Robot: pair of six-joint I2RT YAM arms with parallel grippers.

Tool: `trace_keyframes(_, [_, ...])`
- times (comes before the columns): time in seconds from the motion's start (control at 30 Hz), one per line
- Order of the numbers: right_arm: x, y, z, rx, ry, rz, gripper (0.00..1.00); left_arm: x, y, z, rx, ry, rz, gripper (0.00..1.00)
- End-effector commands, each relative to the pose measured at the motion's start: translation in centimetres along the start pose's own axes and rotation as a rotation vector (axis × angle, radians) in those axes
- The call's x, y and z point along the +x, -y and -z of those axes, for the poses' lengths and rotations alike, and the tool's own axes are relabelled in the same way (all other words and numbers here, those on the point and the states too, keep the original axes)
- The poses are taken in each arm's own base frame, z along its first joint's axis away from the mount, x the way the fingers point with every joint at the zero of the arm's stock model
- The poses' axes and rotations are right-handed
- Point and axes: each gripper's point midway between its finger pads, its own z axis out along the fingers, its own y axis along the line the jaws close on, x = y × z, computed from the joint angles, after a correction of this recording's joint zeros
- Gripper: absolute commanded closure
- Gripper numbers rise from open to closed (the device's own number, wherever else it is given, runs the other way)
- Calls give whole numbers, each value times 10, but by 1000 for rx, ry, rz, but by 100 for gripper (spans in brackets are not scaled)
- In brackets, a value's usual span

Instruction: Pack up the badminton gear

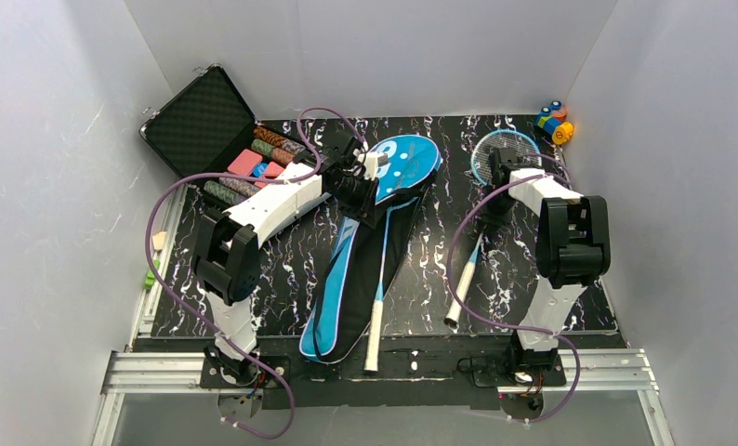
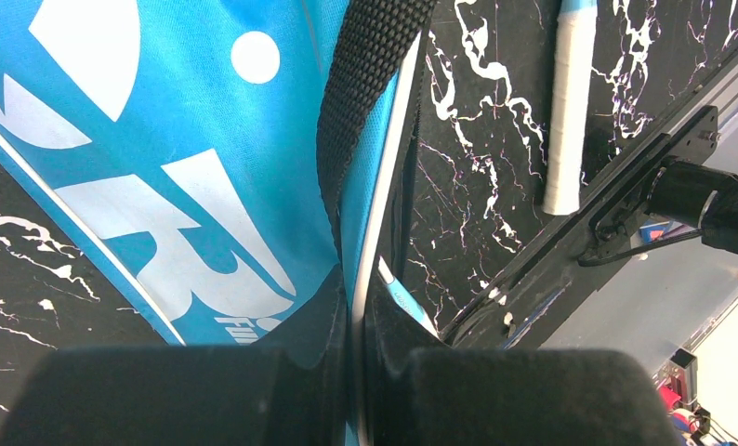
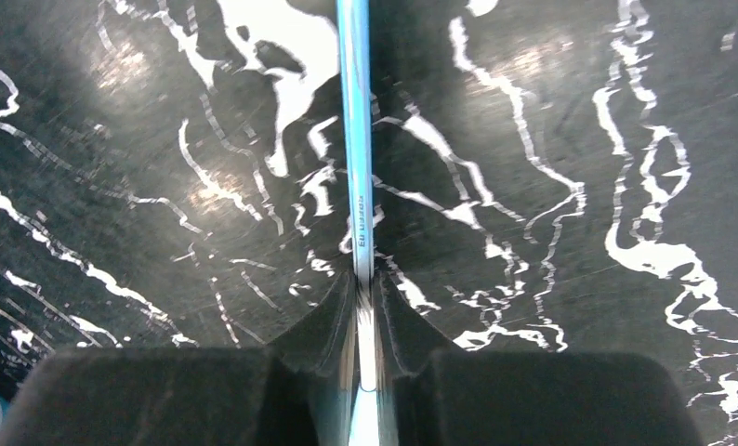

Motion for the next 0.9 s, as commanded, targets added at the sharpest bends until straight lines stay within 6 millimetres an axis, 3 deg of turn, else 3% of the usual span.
trace_keyframes(0.0, [2,-13,5,-20,8,26,81,-27,19,38,18,128,-48,100])
trace_keyframes(0.1, [11,-16,0,-10,-9,44,71,-26,17,37,16,128,-48,100])
trace_keyframes(0.23, [22,-18,-6,0,-31,56,70,-25,17,38,15,128,-48,100])
trace_keyframes(0.3, [27,-19,-7,7,-29,69,75,-25,17,39,14,131,-50,100])
trace_keyframes(0.37, [31,-20,-4,5,-21,75,88,-25,16,39,11,132,-49,100])
trace_keyframes(0.4, [32,-21,0,-3,-20,74,99,-25,16,39,8,131,-48,100])
trace_keyframes(0.57, [45,-33,49,-16,61,157,99,-23,13,36,3,125,-40,100])
trace_keyframes(0.7, [85,-31,90,-42,96,219,99,-22,9,31,-7,119,-32,100])
trace_keyframes(0.87, [162,-15,126,-97,26,297,99,-21,5,27,-19,111,-30,100])
